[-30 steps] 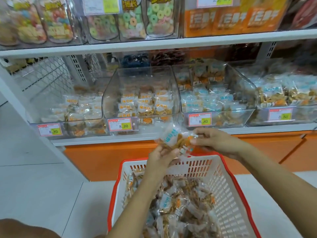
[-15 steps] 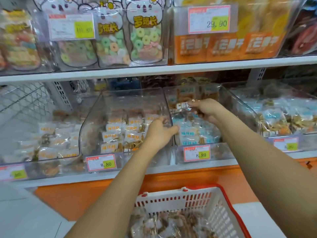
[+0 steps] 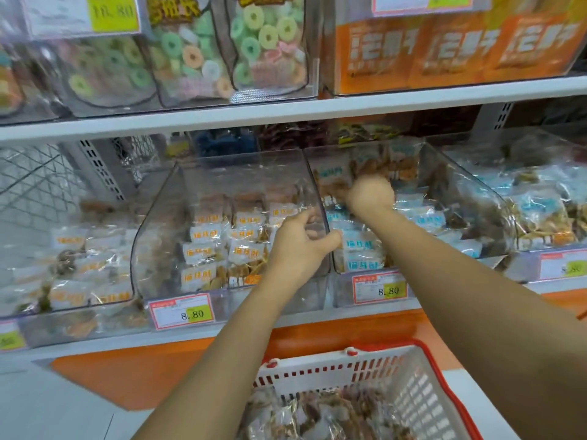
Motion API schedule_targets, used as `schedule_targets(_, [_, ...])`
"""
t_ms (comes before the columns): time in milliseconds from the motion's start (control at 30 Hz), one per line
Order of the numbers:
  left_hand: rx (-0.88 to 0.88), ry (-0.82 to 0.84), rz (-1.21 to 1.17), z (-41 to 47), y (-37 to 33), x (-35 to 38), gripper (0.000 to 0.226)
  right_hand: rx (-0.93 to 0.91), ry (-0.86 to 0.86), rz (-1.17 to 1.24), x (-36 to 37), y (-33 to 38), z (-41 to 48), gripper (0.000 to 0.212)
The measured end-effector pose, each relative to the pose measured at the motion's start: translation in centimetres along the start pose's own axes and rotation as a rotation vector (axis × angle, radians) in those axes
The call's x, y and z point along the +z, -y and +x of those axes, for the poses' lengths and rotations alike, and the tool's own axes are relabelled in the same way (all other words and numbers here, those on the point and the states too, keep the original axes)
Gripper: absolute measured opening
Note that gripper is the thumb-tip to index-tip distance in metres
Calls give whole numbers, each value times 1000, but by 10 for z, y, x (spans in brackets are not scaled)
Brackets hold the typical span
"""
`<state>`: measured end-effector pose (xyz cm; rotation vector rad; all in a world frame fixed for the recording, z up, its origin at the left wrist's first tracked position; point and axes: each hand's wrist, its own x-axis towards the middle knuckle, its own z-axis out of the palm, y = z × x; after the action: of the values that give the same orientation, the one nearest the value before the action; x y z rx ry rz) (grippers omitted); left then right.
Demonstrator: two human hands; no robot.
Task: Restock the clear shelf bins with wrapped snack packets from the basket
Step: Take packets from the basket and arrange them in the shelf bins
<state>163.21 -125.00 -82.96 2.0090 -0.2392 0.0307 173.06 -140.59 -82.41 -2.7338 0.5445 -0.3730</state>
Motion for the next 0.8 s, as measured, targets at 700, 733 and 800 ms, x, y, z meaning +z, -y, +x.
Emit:
schedule_targets(700, [-284, -1, 492, -222, 147, 1, 11, -176, 824, 252, 133, -99, -318, 22])
schedule_targets(733, [-358, 70, 539, -235, 161, -1, 13, -160, 896, 227, 152, -104, -331, 32])
schedule_targets(800, [-454, 177, 583, -253, 183, -3, 18, -92, 975, 169, 176, -108, -351, 55])
